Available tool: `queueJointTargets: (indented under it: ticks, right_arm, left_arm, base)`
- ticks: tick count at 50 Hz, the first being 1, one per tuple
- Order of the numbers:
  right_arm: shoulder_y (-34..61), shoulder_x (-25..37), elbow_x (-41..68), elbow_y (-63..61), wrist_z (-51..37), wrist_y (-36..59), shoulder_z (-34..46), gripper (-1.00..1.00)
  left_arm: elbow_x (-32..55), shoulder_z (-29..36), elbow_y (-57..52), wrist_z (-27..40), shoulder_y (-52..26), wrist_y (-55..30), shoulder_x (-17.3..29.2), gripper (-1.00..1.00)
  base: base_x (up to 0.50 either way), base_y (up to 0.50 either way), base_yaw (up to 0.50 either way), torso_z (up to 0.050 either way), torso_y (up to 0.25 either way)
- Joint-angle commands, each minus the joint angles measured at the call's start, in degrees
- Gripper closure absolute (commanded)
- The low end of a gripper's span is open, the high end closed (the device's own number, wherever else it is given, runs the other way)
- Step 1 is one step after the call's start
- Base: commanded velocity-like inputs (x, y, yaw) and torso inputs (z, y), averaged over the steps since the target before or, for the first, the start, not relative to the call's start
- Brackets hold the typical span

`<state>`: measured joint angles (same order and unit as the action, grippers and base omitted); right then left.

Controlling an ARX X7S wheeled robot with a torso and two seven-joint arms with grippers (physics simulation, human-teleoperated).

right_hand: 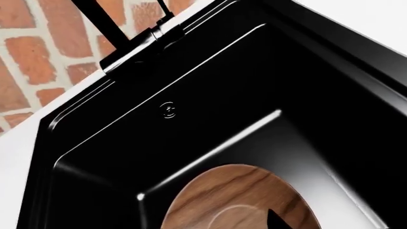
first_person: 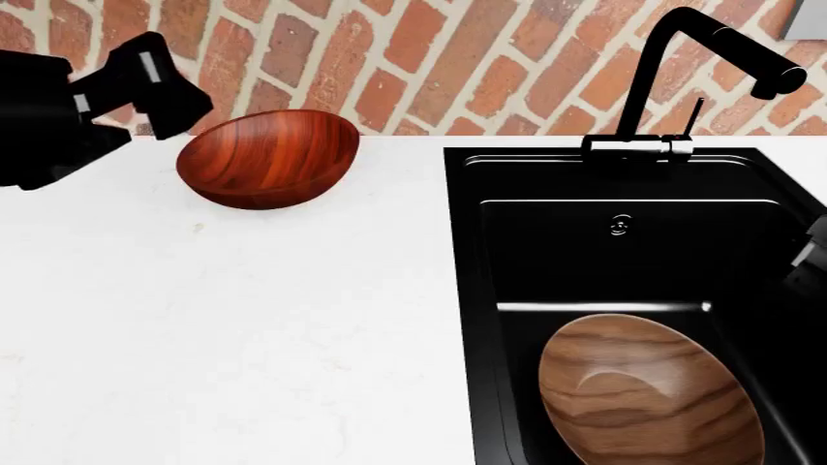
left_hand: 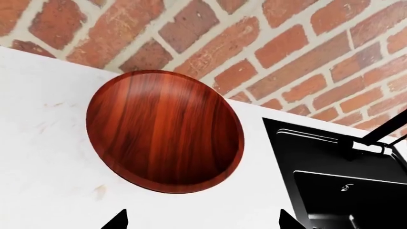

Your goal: Stack the bowls in the sink.

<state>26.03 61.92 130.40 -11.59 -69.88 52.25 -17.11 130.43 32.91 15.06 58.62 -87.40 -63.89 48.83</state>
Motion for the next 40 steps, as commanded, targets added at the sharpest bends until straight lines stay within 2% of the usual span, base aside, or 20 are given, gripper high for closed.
queueJointTargets:
  ticks: [1, 9, 19, 27, 40]
  right_arm:
    - [-0.3, 0.5, 4.7, -3.8, -1.9, -1.8, -2.6, -1.00]
    - [-0.4, -0.2, 5.3, -4.9, -1.8, -2.8, -3.7, -1.00]
    - [-0.5, -1.3, 4.7, -4.9, -0.9, -3.3, -3.8, -1.00]
    - [-0.3, -1.0, 5.2, -5.1, -0.9, -3.7, -3.6, -1.00]
    - [3.2, -1.0, 5.4, -5.0, -0.6, -4.5, 0.7, -1.00]
  left_arm:
    - [-6.0, 0.1, 4.2, -4.3, 0.2, 2.1, -3.2, -1.00]
    - [-9.6, 0.4, 8.6, -6.3, 1.8, 6.4, -6.4, -1.00]
    - [-9.8, 2.5, 12.6, -1.4, 3.0, 9.3, -9.4, -1.00]
    - [-12.8, 3.2, 17.2, -1.5, 4.4, 13.6, -11.1, -1.00]
    - [-18.8, 3.8, 26.5, -5.6, 5.5, 22.2, -14.6, -1.00]
  base:
    - [0.00, 0.00, 0.00, 0.000, 0.000]
    - [0.00, 0.00, 0.00, 0.000, 0.000]
    - [0.00, 0.00, 0.00, 0.000, 0.000]
    - [0.00, 0.00, 0.00, 0.000, 0.000]
    - [0.00, 0.00, 0.00, 0.000, 0.000]
